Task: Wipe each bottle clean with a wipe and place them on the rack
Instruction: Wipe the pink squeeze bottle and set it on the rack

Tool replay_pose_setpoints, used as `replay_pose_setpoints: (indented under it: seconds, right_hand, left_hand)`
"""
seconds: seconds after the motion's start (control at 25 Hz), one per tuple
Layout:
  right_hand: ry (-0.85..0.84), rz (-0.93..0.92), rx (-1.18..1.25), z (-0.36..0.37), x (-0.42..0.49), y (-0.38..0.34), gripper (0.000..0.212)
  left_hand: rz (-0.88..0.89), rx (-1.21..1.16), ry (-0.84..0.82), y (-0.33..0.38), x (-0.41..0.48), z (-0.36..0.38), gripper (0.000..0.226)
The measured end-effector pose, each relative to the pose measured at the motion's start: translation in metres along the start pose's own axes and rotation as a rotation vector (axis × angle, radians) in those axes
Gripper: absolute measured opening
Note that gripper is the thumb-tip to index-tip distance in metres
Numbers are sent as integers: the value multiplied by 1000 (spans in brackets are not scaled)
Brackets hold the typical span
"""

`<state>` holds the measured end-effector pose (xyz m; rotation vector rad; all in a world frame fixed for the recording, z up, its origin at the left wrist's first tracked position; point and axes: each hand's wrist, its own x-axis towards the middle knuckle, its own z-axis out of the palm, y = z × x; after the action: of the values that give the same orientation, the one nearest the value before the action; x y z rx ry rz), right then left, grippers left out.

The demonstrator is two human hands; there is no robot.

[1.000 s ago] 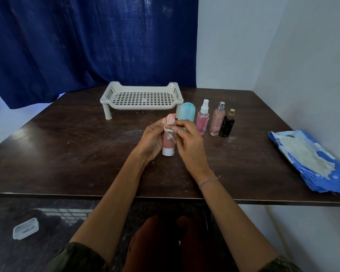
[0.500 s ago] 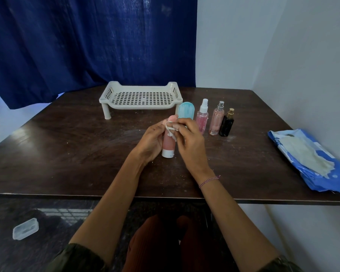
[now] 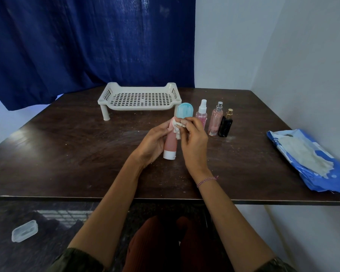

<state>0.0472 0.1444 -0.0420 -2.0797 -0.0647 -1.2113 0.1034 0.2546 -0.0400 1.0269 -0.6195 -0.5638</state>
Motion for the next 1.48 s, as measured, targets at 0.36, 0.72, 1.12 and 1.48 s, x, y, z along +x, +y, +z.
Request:
replay_pose_setpoints:
  seconds: [0.36,0.72,1.12,1.48]
  right_hand:
    - [-85,-115,-42,-2,0,-2,28]
    - [19,92,-39,-1,8,8,22]
    - [-15,13,0,-4,4,3,23]
    - [-108,19,-18,-4,6,3,27]
  left_hand:
    - [-29,26,-15,1,-2,-6,42]
    - [-27,51,7,3,-4,-5,38]
    - [3,1,25,3,-5,-7,33]
    - [2,-4,176,3,-3,-9,37]
